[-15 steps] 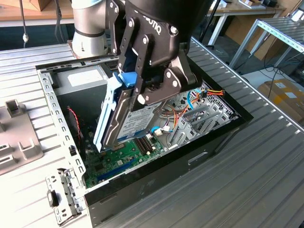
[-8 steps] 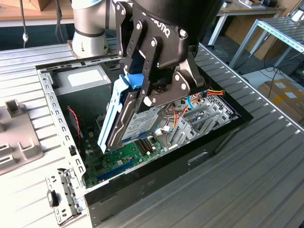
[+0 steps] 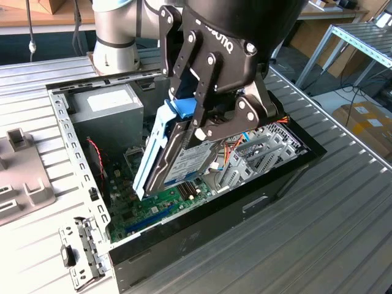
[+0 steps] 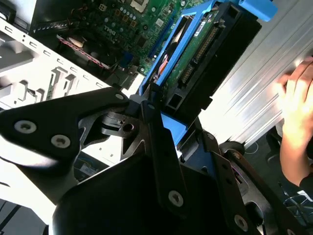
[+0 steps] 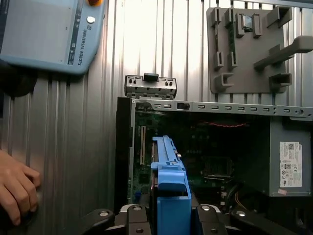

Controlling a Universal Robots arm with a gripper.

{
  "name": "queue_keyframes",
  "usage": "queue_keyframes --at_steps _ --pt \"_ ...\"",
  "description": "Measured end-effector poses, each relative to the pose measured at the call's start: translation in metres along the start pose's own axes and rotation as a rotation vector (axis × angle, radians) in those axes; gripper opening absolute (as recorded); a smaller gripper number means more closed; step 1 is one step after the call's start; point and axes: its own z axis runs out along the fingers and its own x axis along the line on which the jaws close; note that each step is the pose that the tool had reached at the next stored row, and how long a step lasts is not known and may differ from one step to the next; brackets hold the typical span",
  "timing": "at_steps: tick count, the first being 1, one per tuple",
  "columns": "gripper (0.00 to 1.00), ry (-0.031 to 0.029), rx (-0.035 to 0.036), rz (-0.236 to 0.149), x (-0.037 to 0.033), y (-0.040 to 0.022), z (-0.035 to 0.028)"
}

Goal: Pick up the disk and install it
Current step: 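Pick up the disk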

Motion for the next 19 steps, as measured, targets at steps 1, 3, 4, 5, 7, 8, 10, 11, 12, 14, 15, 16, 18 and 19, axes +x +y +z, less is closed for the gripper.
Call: queue_keyframes --at_steps 1,3,4,5,7,8,10,11,12,14,15,16,18,19 --pt "0.37 0.0000 0.0000 0.000 0.0012 -0.0012 -0.0001" --pt "0.37 0.0000 -0.0001 0.000 0.0097 -0.0101 -0.0011" --pt "0.37 0.0000 -0.0001 0.000 0.0154 -0.0164 -0.0018" --pt "0.37 0.0000 0.0000 0.000 0.0176 -0.0185 -0.0020" --pt "0.37 0.0000 -0.0001 0.000 0.0222 -0.0241 -0.0026" --pt "0.37 0.0000 0.0000 0.000 0.0225 -0.0248 -0.0026" --pt "0.37 -0.0001 0.0000 0.000 0.0235 -0.0264 -0.0027" --pt "0.37 0.0001 -0.0001 0.000 0.0238 -0.0271 -0.0029" --pt "0.37 0.0001 0.0000 0.000 0.0240 -0.0278 -0.0029" --pt "0.37 -0.0001 0.0000 0.000 0.0243 -0.0300 -0.0029" --pt "0.37 -0.0001 0.0000 0.000 0.0244 -0.0320 -0.0030" --pt "0.37 -0.0001 0.0000 0.000 0.0244 -0.0339 -0.0031" --pt "0.37 -0.0001 0.0000 0.000 0.0245 -0.0402 -0.0035" --pt "0.37 -0.0001 0.0000 0.000 0.0246 -0.0419 -0.0036"
